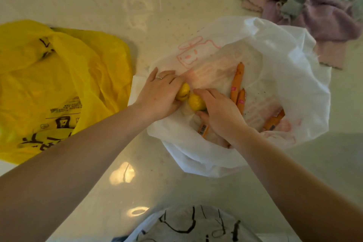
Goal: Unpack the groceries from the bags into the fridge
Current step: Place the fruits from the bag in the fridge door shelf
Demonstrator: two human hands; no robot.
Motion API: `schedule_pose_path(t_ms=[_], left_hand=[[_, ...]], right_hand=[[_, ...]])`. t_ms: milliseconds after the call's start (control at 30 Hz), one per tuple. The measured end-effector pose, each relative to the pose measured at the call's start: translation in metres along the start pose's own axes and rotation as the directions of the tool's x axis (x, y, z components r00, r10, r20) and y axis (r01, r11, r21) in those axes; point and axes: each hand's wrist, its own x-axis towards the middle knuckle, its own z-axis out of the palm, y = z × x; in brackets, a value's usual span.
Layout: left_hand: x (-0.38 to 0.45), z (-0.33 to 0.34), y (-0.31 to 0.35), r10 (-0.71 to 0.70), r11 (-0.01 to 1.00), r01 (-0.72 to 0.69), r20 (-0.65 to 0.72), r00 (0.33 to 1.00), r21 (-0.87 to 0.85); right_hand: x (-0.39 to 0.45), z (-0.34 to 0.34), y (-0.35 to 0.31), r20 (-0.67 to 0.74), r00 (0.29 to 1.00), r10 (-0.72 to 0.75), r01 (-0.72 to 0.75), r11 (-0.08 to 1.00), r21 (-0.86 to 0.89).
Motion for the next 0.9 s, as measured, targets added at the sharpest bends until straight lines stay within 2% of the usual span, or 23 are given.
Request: schedule_pose_path(t_ms=[133, 233, 433, 700, 900], left_hand=[[-0.005, -0.016, 0.011, -0.048, 0.984, 0.024, -0.132, 0.990, -0.178], [-0.015, -0.037, 0.023, -0.094, 0.953, 0.018, -0.238, 0.967, -0.302], [-0.063, -0.083, 0.043, -0.279, 0.891, 0.078, -0.403, 0.872, -0.446], [-0.175, -0.093, 0.070, -0.604, 0.763, 0.294, -0.472, 0.642, -0.576], [-0.293, -0.070, 0.089, -0.811, 0.578, 0.477, -0.405, 0.422, -0.662]], right_hand=[[-0.007, -0.020, -0.001, -0.075, 0.996, 0.037, -0.036, 0.999, 0.013], [-0.014, -0.043, -0.007, -0.159, 0.987, 0.015, -0.010, 1.000, 0.029], [-0.047, -0.083, -0.039, -0.275, 0.952, -0.137, 0.150, 0.988, 0.026], [-0.090, -0.090, -0.092, -0.244, 0.865, -0.438, 0.441, 0.897, -0.047], [-0.116, -0.040, -0.148, -0.111, 0.747, -0.656, 0.662, 0.748, 0.032]])
